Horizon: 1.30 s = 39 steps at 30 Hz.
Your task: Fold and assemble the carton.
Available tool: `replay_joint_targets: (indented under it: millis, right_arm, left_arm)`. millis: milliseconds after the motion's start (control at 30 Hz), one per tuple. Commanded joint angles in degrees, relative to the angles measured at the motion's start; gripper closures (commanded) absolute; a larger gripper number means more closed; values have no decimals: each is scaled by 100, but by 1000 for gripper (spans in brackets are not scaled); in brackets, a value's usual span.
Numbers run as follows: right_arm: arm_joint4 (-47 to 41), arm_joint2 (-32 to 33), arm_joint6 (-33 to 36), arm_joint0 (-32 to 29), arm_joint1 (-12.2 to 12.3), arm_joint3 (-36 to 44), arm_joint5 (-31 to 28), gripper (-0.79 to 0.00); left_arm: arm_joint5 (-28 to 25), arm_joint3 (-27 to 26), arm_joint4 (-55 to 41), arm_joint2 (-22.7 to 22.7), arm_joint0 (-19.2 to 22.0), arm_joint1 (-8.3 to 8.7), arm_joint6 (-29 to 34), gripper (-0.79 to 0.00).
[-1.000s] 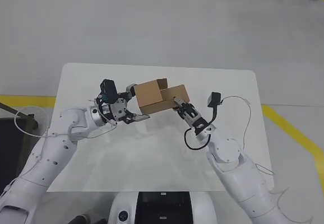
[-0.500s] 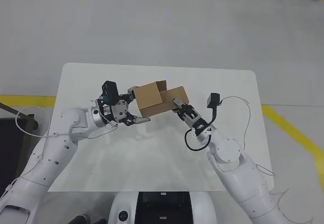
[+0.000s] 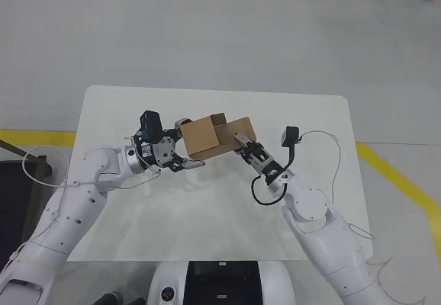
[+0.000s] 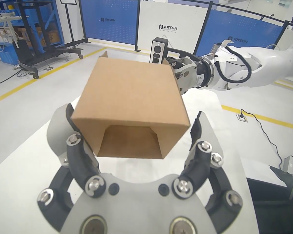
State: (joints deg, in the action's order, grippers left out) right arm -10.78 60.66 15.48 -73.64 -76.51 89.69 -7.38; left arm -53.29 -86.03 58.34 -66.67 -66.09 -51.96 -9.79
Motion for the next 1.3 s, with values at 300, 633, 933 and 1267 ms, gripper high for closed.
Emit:
replay_joint_targets:
  millis: [300, 633, 933, 1267]
  right_arm:
    - [-66, 8, 86, 15, -25, -42, -6, -77]
    - [-223, 52, 44, 18, -53, -68, -7, 0]
    - [-359, 78, 91, 18, -75, -87, -13, 0]
    - [-323, 78, 137, 17, -91, -59, -18, 0]
  left_arm:
    - [-49, 36, -27, 9, -40, -41, 114, -671]
    - [-13, 31, 20, -38, -33, -79, 71, -671]
    - [-52, 30, 55, -97, -57, -102, 24, -785]
    - [-113, 68, -31, -100, -68, -134, 123, -785]
